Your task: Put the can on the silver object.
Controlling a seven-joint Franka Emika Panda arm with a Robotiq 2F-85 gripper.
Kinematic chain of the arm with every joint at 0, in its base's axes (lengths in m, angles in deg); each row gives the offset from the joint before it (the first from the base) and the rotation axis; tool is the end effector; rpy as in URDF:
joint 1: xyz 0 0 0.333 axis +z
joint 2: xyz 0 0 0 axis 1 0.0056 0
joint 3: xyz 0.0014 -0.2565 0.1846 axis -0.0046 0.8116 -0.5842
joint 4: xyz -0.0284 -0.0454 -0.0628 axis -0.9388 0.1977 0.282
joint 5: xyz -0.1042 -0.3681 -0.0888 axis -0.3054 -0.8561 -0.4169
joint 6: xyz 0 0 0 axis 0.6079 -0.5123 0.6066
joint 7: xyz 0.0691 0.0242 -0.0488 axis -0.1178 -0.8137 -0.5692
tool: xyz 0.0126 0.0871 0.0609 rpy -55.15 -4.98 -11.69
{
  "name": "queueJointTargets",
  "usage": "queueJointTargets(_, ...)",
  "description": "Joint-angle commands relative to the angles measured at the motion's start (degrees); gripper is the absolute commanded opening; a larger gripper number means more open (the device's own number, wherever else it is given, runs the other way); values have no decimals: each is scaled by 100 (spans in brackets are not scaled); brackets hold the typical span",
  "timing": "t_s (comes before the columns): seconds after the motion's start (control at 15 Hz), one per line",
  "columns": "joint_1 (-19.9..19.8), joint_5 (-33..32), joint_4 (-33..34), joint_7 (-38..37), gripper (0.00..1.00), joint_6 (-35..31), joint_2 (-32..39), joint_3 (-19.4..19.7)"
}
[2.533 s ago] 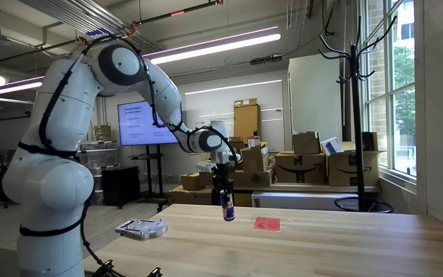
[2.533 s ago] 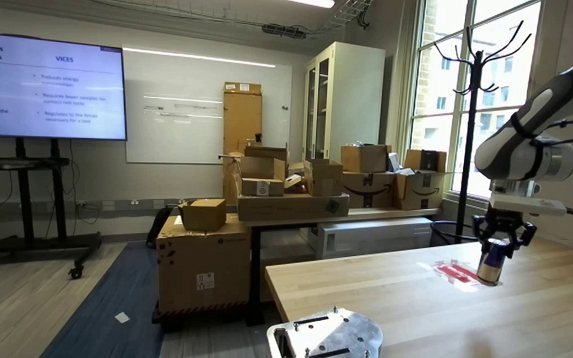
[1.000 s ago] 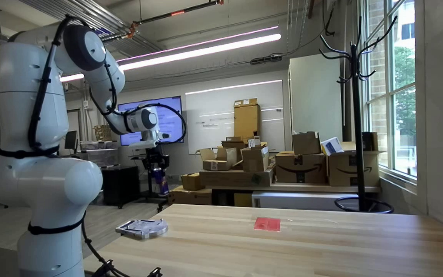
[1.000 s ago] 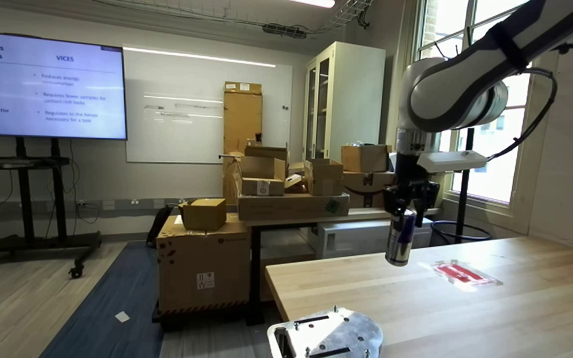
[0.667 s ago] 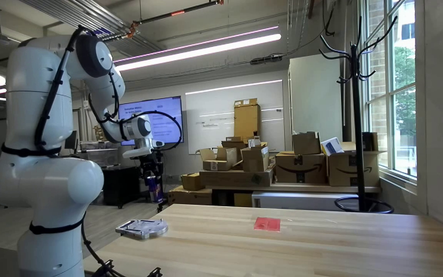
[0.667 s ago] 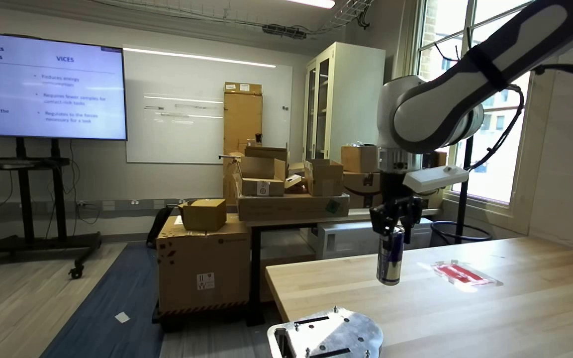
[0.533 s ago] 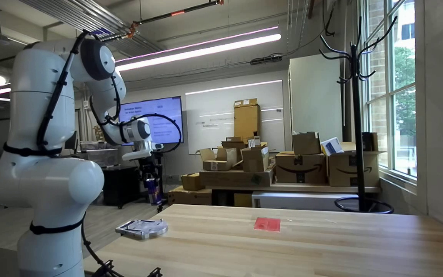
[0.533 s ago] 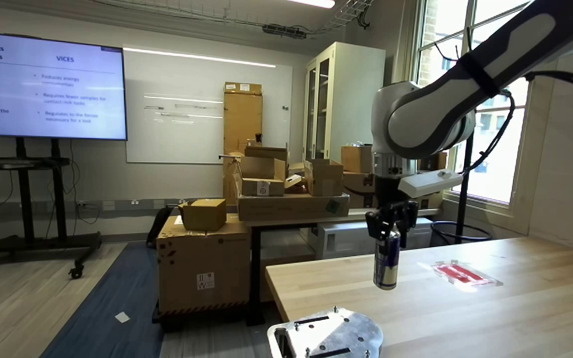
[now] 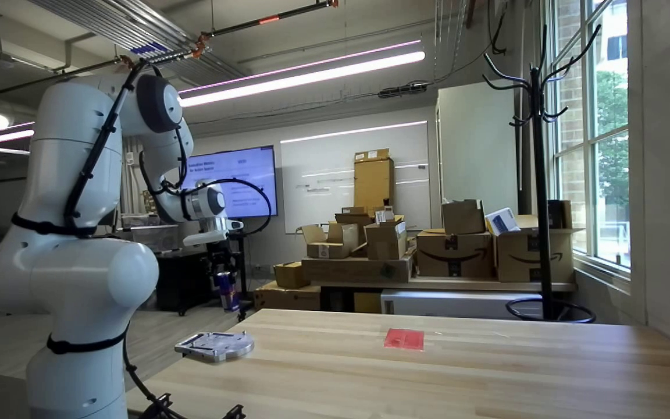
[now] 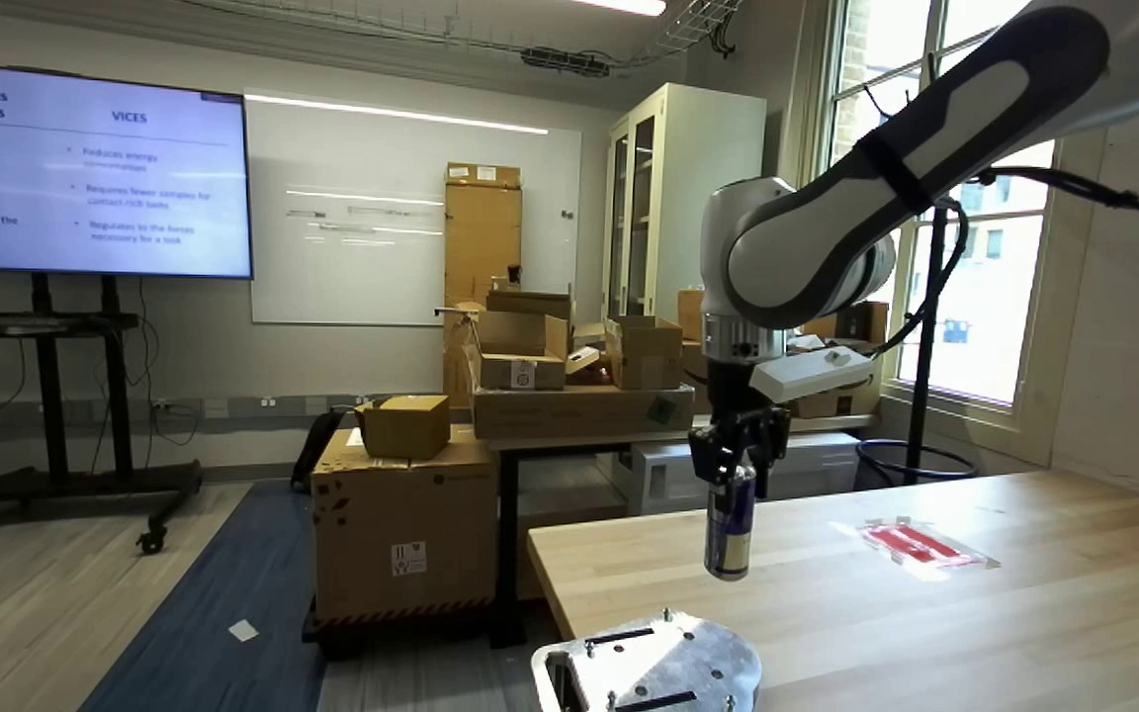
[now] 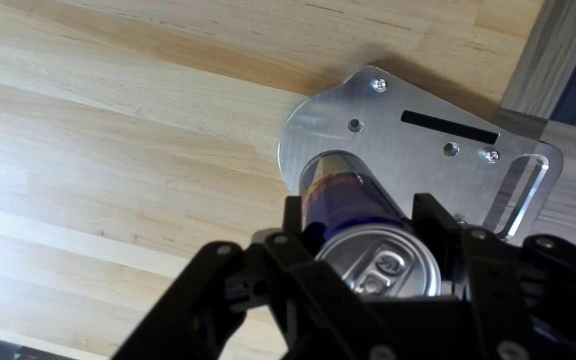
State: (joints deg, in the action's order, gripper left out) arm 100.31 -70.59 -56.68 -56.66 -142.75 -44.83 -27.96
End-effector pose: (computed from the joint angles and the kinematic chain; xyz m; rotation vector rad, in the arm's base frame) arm 0.5427 0.1721 0.3444 2.9877 0.4393 0.0278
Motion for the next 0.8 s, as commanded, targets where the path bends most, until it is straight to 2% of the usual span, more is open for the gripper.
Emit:
queueJointTargets(0.0, 84, -75, 287, 34, 33, -64, 309, -45)
queueJointTargets(0.73, 302, -48, 403, 110, 33, -747, 1108, -3)
